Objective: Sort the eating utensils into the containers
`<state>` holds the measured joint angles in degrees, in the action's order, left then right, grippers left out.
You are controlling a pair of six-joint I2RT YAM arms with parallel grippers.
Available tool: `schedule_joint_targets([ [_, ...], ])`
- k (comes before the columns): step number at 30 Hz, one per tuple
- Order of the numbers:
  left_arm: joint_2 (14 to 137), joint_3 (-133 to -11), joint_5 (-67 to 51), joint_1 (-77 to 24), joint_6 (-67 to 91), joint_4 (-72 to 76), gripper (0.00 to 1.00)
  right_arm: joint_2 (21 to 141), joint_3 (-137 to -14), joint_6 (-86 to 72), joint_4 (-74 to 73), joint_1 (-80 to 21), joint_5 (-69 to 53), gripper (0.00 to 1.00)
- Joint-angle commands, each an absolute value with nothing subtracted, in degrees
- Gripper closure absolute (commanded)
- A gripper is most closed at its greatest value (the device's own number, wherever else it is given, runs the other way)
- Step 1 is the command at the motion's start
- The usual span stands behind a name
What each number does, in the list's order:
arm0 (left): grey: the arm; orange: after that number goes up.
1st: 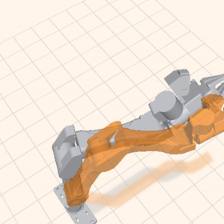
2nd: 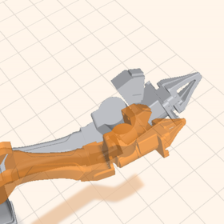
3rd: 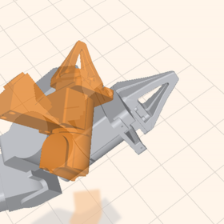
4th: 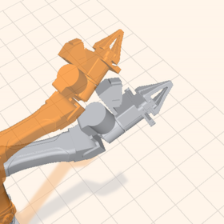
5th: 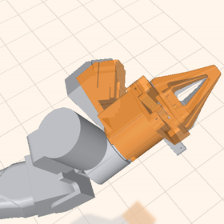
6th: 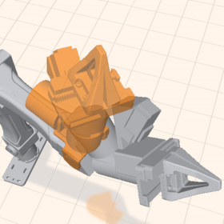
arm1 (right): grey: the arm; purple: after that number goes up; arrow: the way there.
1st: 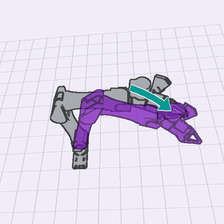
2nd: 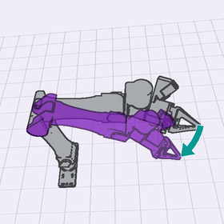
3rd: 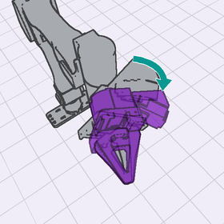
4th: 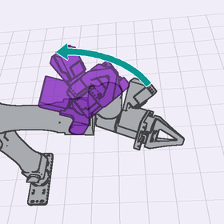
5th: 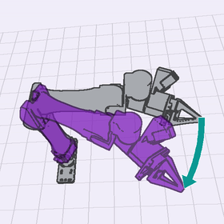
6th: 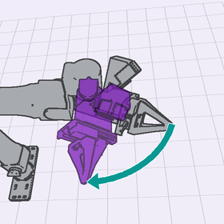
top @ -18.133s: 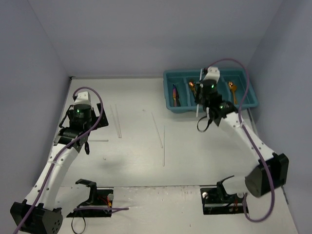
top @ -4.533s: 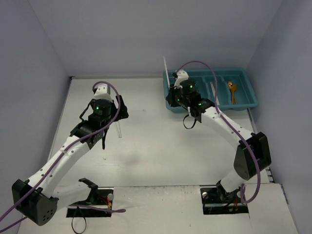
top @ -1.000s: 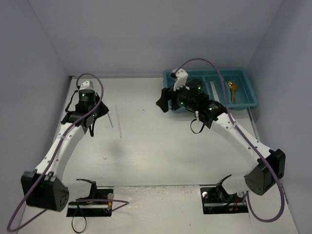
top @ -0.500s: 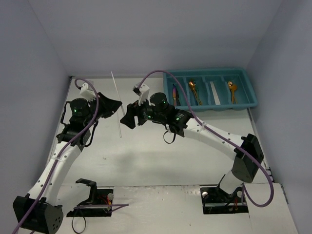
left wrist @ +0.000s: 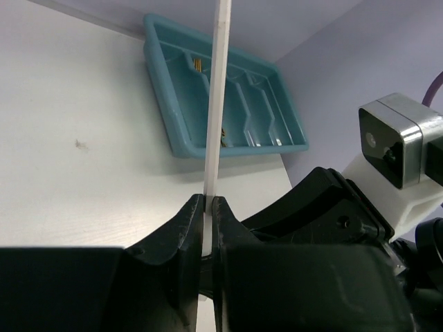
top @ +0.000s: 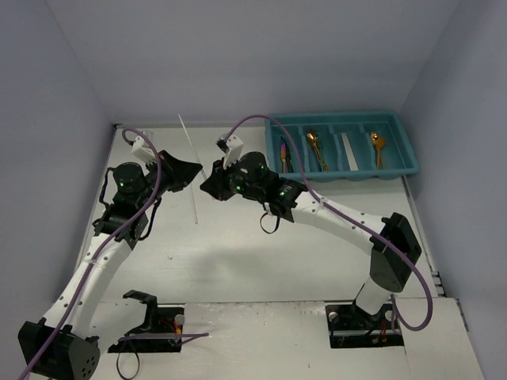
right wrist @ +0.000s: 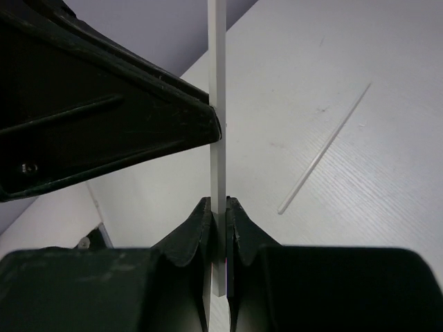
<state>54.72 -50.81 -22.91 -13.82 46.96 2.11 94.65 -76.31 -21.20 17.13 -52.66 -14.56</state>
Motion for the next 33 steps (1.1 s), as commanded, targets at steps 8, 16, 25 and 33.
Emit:
schedule_joint_targets([
  [8,56.06,-49.37,-15.70,-14.09,43.45,3.87,0.32,90.72,-74.22,-19.73,19.73,-50.68,-5.37,1.00],
  [16,59.03,-56.02,0.39,-13.85,31.35,-16.05,0.18,88.34,-71.50,-14.00,10.07,-37.39,2.27,1.00],
  [25,65.88,-57.70,6.74,-13.66,27.91,-25.15,0.18,93.47,-77.33,2.71,3.20,-14.02,8.45,0.99],
  [33,70.05,-59.24,5.86,-13.54,28.27,-27.98,0.18,103.99,-84.63,6.44,0.91,-2.59,6.72,0.95],
])
